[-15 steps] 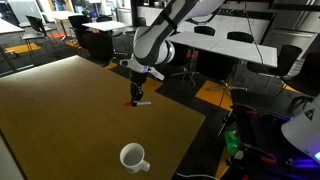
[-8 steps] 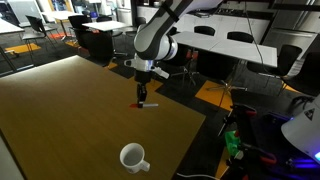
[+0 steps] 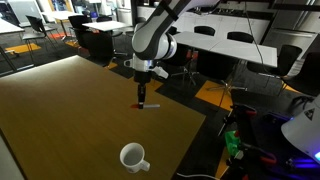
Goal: Put the marker inside the mug cup
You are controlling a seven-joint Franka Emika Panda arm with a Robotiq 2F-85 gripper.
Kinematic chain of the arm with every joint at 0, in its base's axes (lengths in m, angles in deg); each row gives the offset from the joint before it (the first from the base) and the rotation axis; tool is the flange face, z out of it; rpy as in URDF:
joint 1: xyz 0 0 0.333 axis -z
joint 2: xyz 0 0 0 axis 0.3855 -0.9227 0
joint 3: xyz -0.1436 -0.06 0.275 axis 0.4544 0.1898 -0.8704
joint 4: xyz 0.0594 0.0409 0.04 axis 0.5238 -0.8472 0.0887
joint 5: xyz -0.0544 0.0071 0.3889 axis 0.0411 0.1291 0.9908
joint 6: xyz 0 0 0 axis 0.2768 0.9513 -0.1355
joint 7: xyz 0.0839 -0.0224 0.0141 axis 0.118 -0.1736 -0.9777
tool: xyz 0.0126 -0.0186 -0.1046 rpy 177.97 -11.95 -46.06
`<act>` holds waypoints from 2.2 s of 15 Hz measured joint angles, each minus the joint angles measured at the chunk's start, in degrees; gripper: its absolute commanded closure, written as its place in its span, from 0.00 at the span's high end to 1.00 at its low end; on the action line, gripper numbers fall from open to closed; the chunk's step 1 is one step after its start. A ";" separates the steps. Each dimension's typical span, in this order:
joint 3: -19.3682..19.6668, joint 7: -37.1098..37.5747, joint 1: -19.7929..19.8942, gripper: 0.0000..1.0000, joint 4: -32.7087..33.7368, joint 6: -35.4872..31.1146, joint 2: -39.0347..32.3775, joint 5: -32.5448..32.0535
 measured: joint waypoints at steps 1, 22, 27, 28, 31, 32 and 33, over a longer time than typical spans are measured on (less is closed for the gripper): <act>0.14 -0.01 0.00 0.06 0.00 0.00 -0.07 0.00; 14.10 34.65 -18.78 0.06 -11.75 -10.85 6.71 -12.58; 16.46 37.15 -19.86 0.06 -16.91 -10.85 12.75 -15.56; 17.21 38.53 -20.48 0.26 -18.22 -10.84 14.19 -16.71; 18.16 40.57 -21.69 0.26 -21.30 -10.83 17.47 -18.28; 18.17 40.57 -21.75 0.26 -21.73 -10.83 17.91 -18.31; 18.17 40.57 -21.78 0.06 -21.94 -10.83 18.08 -18.31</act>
